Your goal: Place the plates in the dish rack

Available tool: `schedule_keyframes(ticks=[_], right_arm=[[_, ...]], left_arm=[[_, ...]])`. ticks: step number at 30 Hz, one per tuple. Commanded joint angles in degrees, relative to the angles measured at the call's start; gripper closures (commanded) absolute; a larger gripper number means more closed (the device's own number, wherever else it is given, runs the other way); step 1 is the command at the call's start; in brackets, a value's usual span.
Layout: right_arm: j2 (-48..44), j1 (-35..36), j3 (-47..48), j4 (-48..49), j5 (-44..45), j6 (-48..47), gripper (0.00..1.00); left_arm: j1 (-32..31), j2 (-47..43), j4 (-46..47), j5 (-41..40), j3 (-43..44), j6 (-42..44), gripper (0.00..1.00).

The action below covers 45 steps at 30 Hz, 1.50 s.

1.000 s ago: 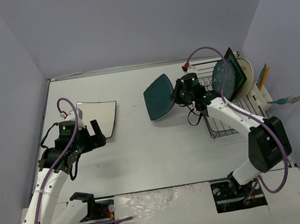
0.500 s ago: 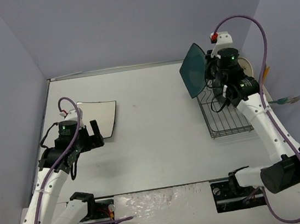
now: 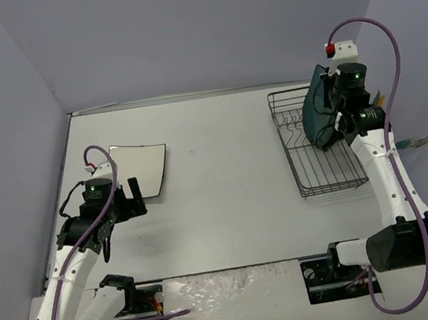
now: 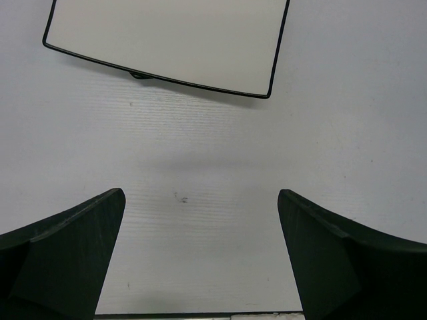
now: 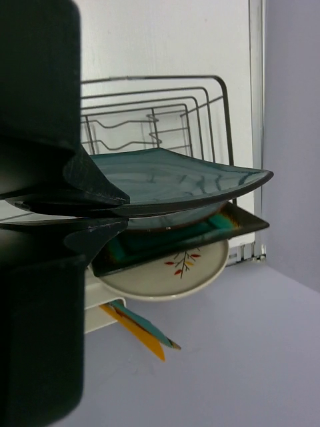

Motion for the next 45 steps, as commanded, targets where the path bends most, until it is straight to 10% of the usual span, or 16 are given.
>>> schedule_keyframes(ticks=[1,24,45], right_arm=[[0.5,-2.0,0.4,17.7,-0.1,-3.6,1.0],[11.1,-3.4,-11.9,39.0,-4.2,-6.4,1.0],[2.7,-3.3,-28.0,39.7,-3.6,1.1,0.95]], left_arm=[[0.4,0.0,3.4,-1.3,1.0,0.9,0.03],[1.1,0.5,3.7,-1.6,0.8,0.9,0.03],[1.7,0.0,3.9,-0.9,0.6,0.4,0.03]])
